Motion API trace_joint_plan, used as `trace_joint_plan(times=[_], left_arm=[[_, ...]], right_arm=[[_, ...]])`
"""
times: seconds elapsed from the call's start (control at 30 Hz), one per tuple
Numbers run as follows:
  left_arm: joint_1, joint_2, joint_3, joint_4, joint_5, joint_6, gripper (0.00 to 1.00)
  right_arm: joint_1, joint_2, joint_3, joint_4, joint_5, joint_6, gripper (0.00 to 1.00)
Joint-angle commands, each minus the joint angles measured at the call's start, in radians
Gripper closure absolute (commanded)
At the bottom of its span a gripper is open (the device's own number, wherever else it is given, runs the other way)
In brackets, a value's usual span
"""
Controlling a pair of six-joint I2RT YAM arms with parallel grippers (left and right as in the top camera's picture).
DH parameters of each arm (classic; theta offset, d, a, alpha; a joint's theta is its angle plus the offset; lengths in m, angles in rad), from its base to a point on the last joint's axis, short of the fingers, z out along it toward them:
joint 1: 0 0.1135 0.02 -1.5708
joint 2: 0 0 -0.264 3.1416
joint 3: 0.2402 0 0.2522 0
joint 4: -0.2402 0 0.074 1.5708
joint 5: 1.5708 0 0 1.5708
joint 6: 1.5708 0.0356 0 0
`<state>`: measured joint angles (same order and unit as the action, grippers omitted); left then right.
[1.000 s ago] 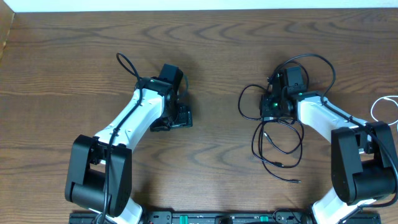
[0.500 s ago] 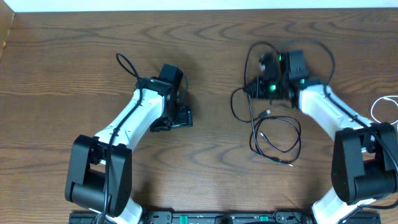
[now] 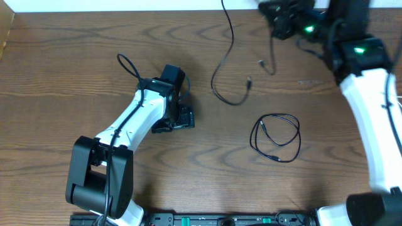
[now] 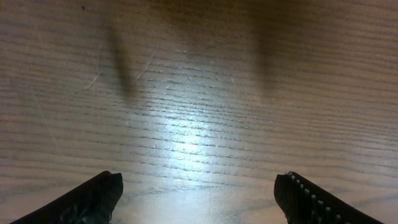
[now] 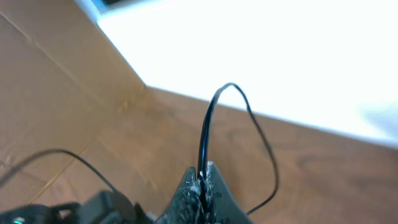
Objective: Untangle cables
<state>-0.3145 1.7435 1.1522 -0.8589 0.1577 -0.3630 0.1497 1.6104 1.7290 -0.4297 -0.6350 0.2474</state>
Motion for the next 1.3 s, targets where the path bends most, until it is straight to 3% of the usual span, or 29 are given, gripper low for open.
trace_joint_plan(times=[0.0, 0.23, 0.47, 0.63, 0.83, 1.27], left_arm=[[0.0, 0.009, -0.004, -0.005, -0.008, -0.002, 0.17], [-0.001, 0.009, -0.004, -0.005, 0.018, -0.002, 0.17], [-0.001, 0.009, -0.004, -0.005, 0.018, -0.002, 0.17], [-0.001, 0.009, -0.004, -0.005, 0.018, -0.002, 0.17], [-0.001, 0.009, -0.004, -0.004, 0.018, -0.002, 0.17], [-0.001, 0.009, -0.004, -0.006, 0.018, -0.002, 0.16]], right_arm=[[-0.026, -0.038, 0.024, -0.012, 0.08, -0.017, 0.99], [-0.116, -0.045, 0.024, -0.175, 0.445, -0.017, 0.99], [-0.314, -0.047, 0.024, -0.272, 0.755, 0.03, 0.99], [-0.49, -0.047, 0.024, -0.326, 0.764, 0.168, 0.99], [-0.637, -0.047, 0.024, -0.377, 0.807, 0.228, 0.99], [-0.696, 0.005, 0.024, -0.374, 0.835, 0.2, 0.99]])
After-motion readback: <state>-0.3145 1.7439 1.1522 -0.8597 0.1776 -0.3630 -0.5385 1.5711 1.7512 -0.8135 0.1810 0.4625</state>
